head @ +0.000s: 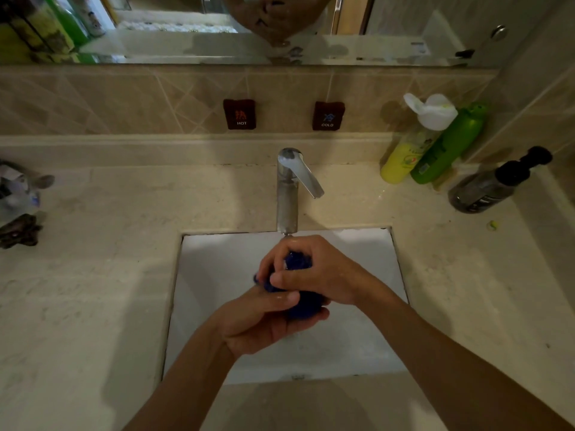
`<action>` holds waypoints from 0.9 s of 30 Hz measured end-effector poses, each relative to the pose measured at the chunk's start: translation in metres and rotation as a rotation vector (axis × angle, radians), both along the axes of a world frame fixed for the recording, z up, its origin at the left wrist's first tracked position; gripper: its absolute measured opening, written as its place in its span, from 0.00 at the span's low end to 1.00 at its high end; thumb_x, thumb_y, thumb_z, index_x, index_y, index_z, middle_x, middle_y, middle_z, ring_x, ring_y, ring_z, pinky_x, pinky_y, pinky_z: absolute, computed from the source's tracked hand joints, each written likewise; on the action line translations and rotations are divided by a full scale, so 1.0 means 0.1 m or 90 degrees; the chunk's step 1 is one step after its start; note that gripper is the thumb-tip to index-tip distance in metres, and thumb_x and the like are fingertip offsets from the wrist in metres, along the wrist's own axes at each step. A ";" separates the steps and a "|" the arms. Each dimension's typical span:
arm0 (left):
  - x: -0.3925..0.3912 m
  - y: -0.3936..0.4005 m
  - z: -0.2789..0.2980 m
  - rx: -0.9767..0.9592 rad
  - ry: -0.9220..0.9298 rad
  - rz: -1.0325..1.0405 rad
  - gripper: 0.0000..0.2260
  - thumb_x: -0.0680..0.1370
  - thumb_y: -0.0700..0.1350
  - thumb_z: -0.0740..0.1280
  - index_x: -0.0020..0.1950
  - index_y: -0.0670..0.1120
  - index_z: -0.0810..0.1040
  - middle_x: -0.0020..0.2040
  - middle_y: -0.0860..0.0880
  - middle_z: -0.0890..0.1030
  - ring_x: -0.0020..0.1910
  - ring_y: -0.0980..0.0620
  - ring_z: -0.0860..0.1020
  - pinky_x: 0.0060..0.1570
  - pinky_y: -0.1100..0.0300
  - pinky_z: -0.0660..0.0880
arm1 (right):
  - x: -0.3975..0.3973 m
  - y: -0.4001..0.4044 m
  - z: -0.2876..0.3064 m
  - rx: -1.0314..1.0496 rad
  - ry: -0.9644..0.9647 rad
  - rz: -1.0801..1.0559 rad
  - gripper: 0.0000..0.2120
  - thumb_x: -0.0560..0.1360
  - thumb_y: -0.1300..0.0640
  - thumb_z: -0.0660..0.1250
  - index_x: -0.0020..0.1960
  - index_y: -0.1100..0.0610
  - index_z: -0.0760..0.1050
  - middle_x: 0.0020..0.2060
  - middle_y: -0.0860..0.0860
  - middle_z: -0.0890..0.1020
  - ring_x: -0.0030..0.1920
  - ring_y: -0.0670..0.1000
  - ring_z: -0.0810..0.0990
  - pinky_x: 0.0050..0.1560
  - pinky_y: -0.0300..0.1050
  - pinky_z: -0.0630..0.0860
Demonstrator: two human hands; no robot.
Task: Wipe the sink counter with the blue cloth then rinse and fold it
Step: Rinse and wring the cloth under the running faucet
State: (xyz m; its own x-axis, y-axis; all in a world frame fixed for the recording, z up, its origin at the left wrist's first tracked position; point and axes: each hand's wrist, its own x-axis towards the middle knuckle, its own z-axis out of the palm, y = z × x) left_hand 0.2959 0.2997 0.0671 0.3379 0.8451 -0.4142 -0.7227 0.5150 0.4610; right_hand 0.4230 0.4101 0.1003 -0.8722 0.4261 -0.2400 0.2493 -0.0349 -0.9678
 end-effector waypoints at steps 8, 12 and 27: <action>0.30 0.09 0.06 -0.038 0.160 -0.004 0.11 0.70 0.28 0.68 0.47 0.41 0.77 0.37 0.47 0.76 0.34 0.54 0.74 0.34 0.63 0.72 | -0.02 0.02 -0.18 0.132 -0.085 -0.048 0.10 0.75 0.56 0.74 0.39 0.60 0.78 0.33 0.58 0.80 0.33 0.49 0.78 0.38 0.42 0.77; 0.45 0.23 -0.17 -0.165 0.377 -0.019 0.10 0.71 0.28 0.66 0.37 0.42 0.75 0.27 0.48 0.71 0.25 0.55 0.66 0.24 0.63 0.61 | -0.12 -0.07 -0.52 0.137 -0.154 -0.144 0.14 0.74 0.62 0.71 0.32 0.56 0.73 0.27 0.47 0.73 0.29 0.41 0.71 0.34 0.33 0.70; 0.40 0.05 -0.26 -0.096 0.279 0.033 0.16 0.70 0.27 0.70 0.55 0.41 0.79 0.45 0.40 0.84 0.41 0.45 0.83 0.40 0.55 0.81 | 0.06 -0.19 -0.47 -0.016 -0.040 -0.146 0.12 0.74 0.55 0.75 0.37 0.60 0.77 0.36 0.57 0.84 0.40 0.50 0.84 0.45 0.41 0.81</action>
